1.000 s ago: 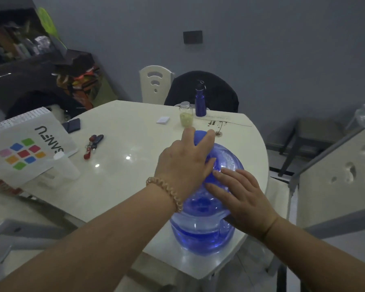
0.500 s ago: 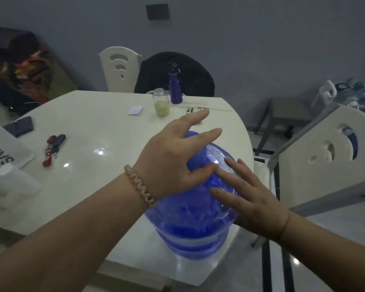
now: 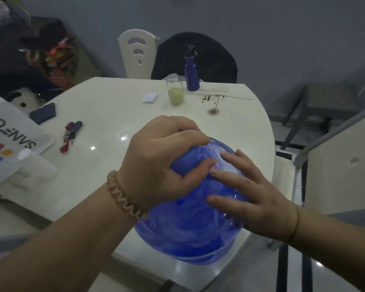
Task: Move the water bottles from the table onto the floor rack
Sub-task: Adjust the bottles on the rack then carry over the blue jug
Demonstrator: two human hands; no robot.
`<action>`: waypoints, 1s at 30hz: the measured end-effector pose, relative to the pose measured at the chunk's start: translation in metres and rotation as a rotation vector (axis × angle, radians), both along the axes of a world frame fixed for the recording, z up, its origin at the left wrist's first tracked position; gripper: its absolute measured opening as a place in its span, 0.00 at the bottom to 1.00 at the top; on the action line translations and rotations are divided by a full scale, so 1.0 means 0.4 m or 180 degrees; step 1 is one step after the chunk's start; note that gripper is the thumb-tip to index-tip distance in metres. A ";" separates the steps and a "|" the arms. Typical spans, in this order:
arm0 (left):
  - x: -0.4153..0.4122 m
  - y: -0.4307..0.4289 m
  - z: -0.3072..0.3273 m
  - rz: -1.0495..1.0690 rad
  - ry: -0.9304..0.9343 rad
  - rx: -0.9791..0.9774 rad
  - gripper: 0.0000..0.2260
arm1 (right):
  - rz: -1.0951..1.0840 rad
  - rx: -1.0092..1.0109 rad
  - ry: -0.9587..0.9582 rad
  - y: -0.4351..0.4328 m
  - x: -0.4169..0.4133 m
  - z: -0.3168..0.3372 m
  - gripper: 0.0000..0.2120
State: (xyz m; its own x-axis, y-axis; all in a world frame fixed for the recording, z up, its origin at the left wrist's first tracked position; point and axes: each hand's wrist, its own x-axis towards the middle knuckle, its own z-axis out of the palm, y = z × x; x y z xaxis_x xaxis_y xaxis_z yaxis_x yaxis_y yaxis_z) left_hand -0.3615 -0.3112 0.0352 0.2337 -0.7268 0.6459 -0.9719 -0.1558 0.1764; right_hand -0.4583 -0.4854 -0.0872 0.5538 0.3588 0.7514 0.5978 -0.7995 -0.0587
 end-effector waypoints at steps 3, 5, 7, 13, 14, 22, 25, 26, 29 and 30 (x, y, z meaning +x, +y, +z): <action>-0.010 0.001 -0.003 0.0020 -0.0020 -0.0061 0.09 | 0.0019 0.0149 0.0065 0.009 -0.006 0.000 0.29; -0.018 0.003 -0.003 0.0045 -0.0051 -0.0090 0.08 | 0.0022 0.0153 0.0134 0.015 -0.016 0.006 0.29; -0.026 0.005 -0.003 0.0063 -0.0089 -0.0115 0.08 | -0.0003 0.0142 0.0242 0.020 -0.034 0.008 0.28; -0.061 0.003 -0.003 0.0027 0.0014 -0.0300 0.05 | -0.0087 -0.0022 0.0418 0.014 -0.084 0.029 0.30; -0.066 0.004 0.000 0.0046 0.0067 -0.0353 0.05 | -0.0086 -0.0055 0.0454 0.012 -0.090 0.040 0.31; -0.115 -0.039 0.036 -0.0391 0.0371 -0.0477 0.06 | -0.0482 -0.0312 0.0760 0.005 -0.222 0.136 0.38; -0.149 -0.072 0.065 -0.0751 0.0359 -0.0465 0.06 | -0.0840 -0.0285 0.0735 0.016 -0.295 0.170 0.33; -0.159 -0.083 0.075 -0.0862 0.0347 -0.0476 0.06 | -0.0948 -0.0265 0.0717 0.018 -0.316 0.178 0.30; -0.209 -0.125 0.103 -0.1192 0.0276 -0.0493 0.06 | -0.1294 -0.0247 0.0675 0.014 -0.398 0.203 0.27; -0.231 -0.142 0.111 -0.1311 0.0259 -0.0518 0.06 | -0.1410 -0.0279 0.0671 0.009 -0.430 0.212 0.29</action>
